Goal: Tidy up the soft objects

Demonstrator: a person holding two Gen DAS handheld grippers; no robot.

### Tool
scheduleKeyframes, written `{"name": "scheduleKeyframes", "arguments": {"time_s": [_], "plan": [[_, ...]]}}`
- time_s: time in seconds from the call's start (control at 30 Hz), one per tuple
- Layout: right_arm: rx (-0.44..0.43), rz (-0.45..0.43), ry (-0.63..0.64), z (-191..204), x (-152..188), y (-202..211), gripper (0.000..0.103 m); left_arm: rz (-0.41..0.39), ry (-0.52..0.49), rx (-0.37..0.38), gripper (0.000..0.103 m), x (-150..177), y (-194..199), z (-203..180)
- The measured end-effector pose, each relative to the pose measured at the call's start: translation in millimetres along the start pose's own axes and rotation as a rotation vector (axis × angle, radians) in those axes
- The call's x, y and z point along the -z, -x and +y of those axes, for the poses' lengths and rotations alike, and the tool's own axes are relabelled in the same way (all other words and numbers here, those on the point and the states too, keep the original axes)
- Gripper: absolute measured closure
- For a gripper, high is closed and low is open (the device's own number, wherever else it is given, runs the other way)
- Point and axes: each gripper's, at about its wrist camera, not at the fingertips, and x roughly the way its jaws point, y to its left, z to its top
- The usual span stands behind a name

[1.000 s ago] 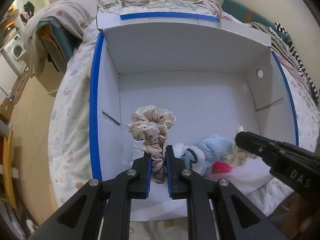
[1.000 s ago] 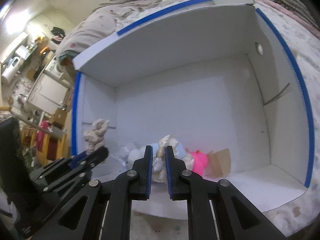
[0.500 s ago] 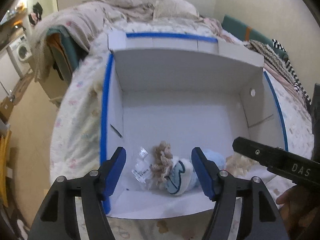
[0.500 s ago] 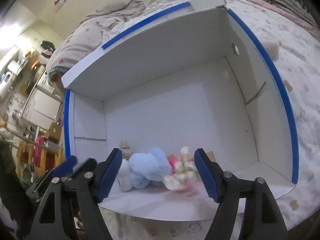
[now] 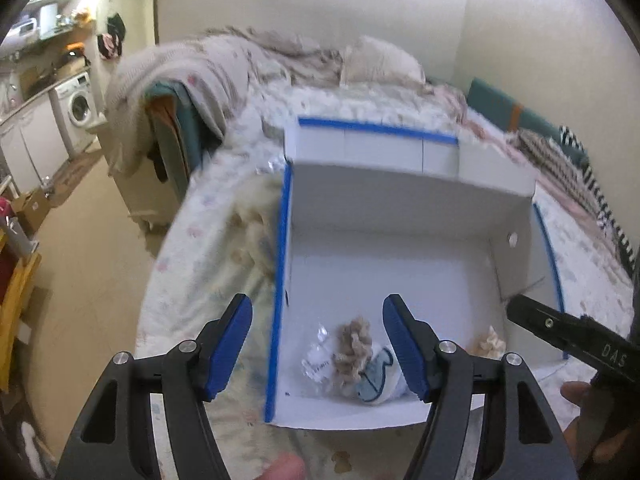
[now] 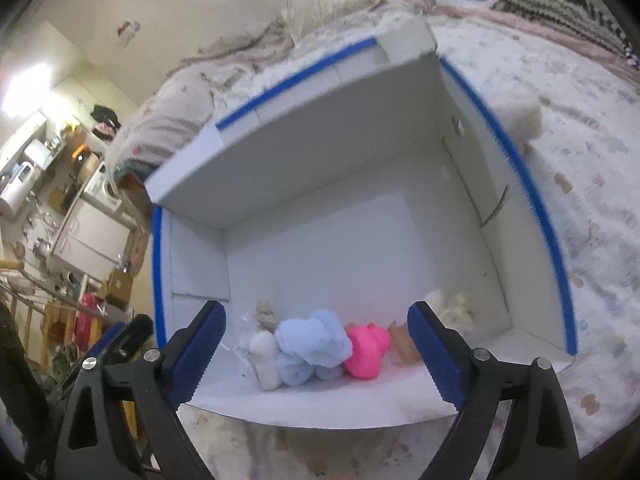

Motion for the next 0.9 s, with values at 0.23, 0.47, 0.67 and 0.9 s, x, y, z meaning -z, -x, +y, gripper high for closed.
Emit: {"name": "scheduleKeyframes", "arguments": {"time_s": [0.23,0.47,0.67,0.9], "plan": [[0.001,-0.154,0.03,8,4,43,0.0,-0.089,-0.004,0.016,0.005,9,37,8],[0.05,-0.267,0.117,17,25,77,0.0,-0.105,-0.068,-0.049,0.004,36,60,1],[0.089,-0.267,0.174,19,52,92,0.0,-0.074,-0.053,-0.027,0.004,58,68,7],[0.125,-0.268,0.239,23,74,90,0.0,-0.056,-0.068,-0.031,0.004,69,62,6]]}}
